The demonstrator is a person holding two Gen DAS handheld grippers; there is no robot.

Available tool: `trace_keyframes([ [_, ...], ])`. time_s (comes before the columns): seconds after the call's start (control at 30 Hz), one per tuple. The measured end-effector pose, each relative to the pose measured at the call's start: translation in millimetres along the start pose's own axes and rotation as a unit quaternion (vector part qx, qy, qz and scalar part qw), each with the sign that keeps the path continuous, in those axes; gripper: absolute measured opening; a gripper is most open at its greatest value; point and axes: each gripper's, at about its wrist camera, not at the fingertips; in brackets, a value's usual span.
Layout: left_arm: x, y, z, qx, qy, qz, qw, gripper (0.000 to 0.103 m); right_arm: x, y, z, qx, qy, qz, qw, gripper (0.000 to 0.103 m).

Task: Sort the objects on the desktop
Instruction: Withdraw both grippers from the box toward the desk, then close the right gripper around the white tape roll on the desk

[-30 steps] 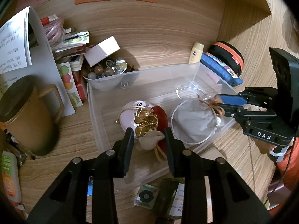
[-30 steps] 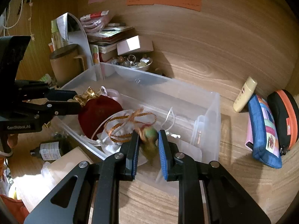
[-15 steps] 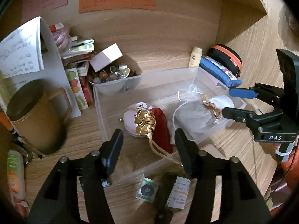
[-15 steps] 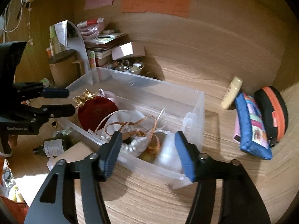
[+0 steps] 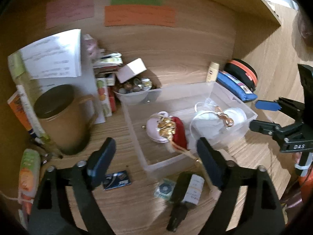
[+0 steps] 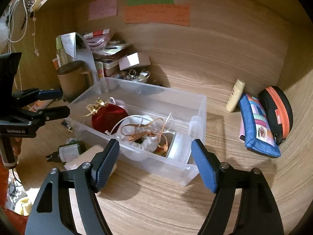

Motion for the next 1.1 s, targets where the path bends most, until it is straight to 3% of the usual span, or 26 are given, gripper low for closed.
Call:
trace_keyframes([
  [0.4,-20,21,28,-0.011,0.03,-0.024,0.9992,0.096,-14,9,16,-0.016,-0.011,-0.029,0.999,0.079],
  [0.67,-27,19,53,-0.041,0.053,-0.029,0.9973,0.096,-27,-4,34,-0.052,0.0,-0.058,0.997,0.079],
  [0.77,-29,16,62,-0.052,0.057,-0.033,0.9965,0.096,-31,-6,38,-0.051,0.003,-0.068,0.996,0.085],
  [1.1,-40,4,71,-0.075,0.075,-0.045,0.9933,0.096,-36,-16,44,-0.067,0.011,-0.105,0.992,0.085],
])
Point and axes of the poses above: each gripper's, at about its wrist camera, not at the fingertips, and y roughly against the way its jaws point, x to its right, z to its underside, and after that the axes turned 5 degrees about x, right-handed
